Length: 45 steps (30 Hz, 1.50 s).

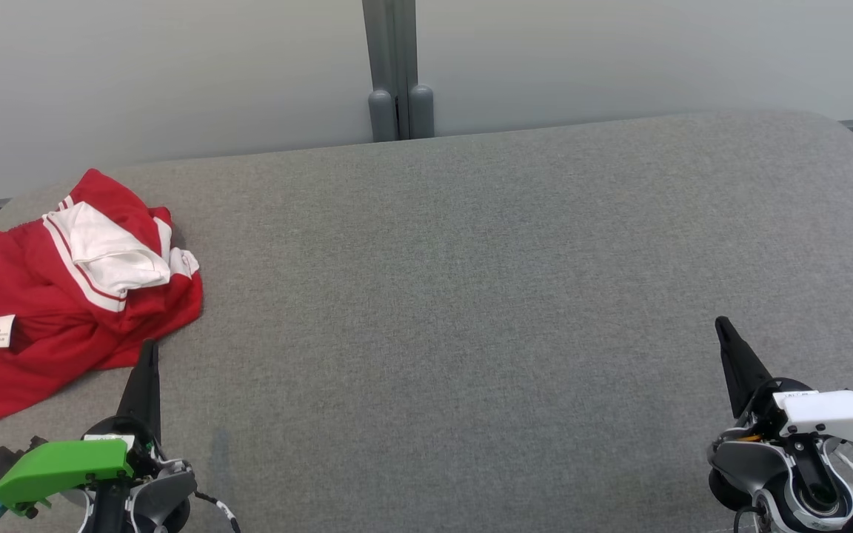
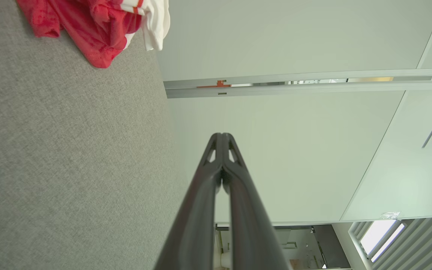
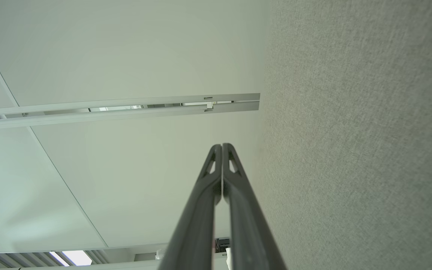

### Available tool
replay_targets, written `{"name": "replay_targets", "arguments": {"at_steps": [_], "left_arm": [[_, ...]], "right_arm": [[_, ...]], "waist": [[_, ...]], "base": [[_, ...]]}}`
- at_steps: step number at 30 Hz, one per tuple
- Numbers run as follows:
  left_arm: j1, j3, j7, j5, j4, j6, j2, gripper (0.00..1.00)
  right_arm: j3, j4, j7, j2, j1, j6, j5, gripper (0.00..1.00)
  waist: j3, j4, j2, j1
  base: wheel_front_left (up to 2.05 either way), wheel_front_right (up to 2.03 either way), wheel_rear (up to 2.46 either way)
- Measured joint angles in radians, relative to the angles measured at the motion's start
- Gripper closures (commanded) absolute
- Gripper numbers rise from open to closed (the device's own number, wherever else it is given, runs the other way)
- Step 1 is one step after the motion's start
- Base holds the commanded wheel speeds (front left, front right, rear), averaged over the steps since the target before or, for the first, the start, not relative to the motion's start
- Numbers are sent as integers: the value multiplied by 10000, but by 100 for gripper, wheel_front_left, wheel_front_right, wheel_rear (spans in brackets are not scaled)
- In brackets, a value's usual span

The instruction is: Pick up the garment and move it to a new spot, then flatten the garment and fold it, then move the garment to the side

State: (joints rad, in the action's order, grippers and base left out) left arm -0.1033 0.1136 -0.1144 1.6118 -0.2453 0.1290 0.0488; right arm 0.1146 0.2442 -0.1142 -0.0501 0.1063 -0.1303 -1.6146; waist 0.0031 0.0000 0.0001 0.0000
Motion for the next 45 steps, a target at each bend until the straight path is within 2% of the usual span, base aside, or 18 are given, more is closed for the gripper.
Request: {"name": "replay_targets", "arguments": {"at_steps": [45], "left_arm": [[0, 0, 0, 0, 0, 0, 0, 100]], "right_arm": [[0, 2, 0, 0, 1, 0, 0, 100]], "waist": [[0, 0, 0, 0]], "base": [[0, 0, 0]]}}
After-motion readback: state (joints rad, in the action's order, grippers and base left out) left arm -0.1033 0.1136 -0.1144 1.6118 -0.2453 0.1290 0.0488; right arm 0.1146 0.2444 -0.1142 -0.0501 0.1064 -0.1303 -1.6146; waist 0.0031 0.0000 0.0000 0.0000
